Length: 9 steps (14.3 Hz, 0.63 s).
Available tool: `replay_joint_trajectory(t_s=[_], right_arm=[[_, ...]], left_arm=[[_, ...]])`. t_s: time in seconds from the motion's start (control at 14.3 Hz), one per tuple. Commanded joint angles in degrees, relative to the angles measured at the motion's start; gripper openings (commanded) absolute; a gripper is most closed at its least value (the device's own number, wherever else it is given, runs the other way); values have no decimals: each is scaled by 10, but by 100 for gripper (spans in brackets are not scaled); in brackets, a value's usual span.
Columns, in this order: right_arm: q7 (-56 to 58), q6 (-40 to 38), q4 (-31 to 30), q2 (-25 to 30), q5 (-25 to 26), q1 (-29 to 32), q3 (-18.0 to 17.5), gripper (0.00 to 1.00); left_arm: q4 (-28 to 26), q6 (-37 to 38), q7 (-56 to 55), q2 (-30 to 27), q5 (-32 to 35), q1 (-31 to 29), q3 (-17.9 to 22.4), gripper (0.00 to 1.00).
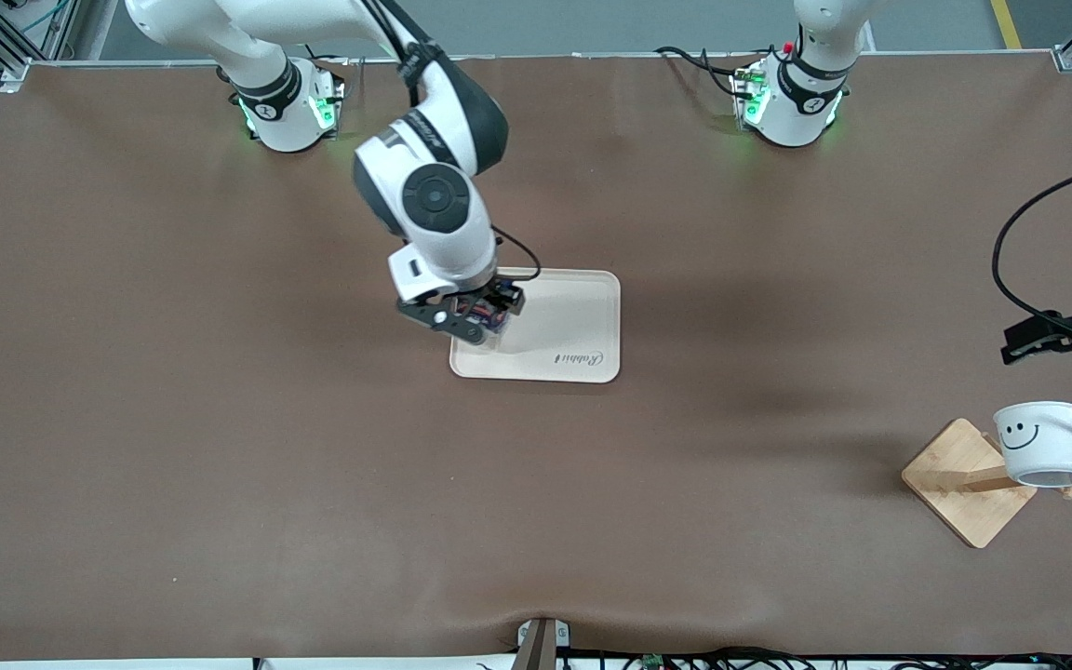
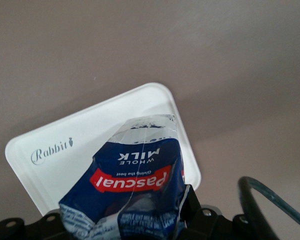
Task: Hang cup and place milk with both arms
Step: 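Hang the mug handle on the stand peg while the right gripper lifts milk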
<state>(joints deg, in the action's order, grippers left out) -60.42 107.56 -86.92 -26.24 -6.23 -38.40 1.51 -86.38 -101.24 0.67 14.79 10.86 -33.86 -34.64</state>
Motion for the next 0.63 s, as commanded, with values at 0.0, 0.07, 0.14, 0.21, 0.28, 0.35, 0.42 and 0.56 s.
replay_joint_trajectory(t_s=[0.0,0.07,0.14,0.21,0.28,0.35,0.42,0.56], right_arm=[[-1,-98,78,6,3,66,-9,0],[2,-120,89,7,3,87,-9,0],[13,-140,91,11,3,108,-8,0],[43,-155,90,21,4,129,-8,0],[98,-178,87,25,4,160,-8,0],[154,-196,87,27,10,183,-8,0],[205,-203,83,29,11,210,-7,0],[302,-197,74,35,22,262,-6,0]], left_arm=[[-19,26,-34,-32,-13,-6,-13,100],[-19,31,-35,-33,-14,-6,-15,100],[-16,39,-38,-32,-13,-6,-22,100],[-13,45,-48,-32,-13,-6,-29,100],[-11,45,-64,-32,-13,-6,-33,100],[-11,46,-79,-32,-13,-6,-37,100],[-9,48,-80,-33,-13,-6,-37,100],[18,48,-81,-28,-12,-7,-36,100]])
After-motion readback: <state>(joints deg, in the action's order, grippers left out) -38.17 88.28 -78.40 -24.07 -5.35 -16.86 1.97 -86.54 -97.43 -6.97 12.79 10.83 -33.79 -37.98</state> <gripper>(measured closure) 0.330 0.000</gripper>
